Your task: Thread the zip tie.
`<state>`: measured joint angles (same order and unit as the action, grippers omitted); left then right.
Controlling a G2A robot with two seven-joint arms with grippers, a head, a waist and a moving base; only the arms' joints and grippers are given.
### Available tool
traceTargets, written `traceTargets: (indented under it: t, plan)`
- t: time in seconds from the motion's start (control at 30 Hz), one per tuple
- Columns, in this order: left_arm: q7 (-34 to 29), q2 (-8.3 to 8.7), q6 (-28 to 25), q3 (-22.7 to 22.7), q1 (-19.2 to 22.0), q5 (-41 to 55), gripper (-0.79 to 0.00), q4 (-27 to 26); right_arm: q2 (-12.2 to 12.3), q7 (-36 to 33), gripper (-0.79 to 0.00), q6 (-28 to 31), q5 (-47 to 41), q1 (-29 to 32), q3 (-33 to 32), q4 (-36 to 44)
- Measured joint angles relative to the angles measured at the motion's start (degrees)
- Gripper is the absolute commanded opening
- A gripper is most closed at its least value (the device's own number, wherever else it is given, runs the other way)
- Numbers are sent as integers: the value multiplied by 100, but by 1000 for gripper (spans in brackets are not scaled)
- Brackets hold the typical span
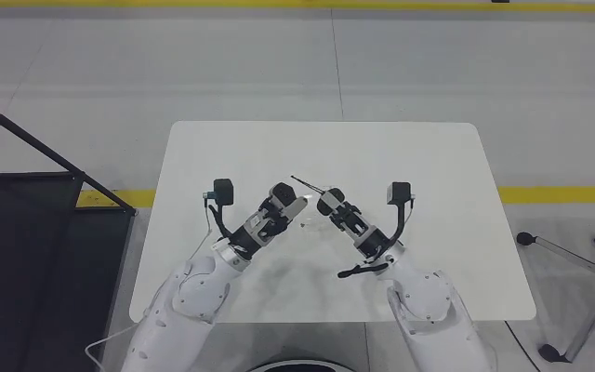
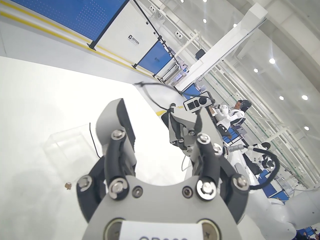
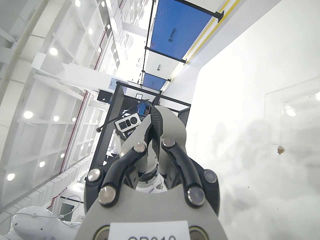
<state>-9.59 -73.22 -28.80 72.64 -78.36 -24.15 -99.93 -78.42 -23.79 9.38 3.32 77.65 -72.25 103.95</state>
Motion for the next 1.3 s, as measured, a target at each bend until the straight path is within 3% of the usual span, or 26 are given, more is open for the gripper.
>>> traceTargets:
  t: [0.23,0.33,0.6,0.83,1.3]
  plan:
    - [-102,66,-334,355,-274,471,0,-118,60,-516,-785,322,-609,79,-233,-23]
    - [-482,107,-544,476,-326,1042,0,-108,97,-939,-785,519,-937,94,-337,-62]
    - [-2508,250,-673,625,97,3146,0,403,188,-1964,-785,1091,-1771,66,-534,-362]
    - [-4092,342,-651,659,509,4797,0,934,255,-2699,-785,1133,-2497,-116,-662,-666]
    - [-4084,342,-645,660,508,4787,0,939,258,-2722,-785,1118,-2501,-123,-658,-672]
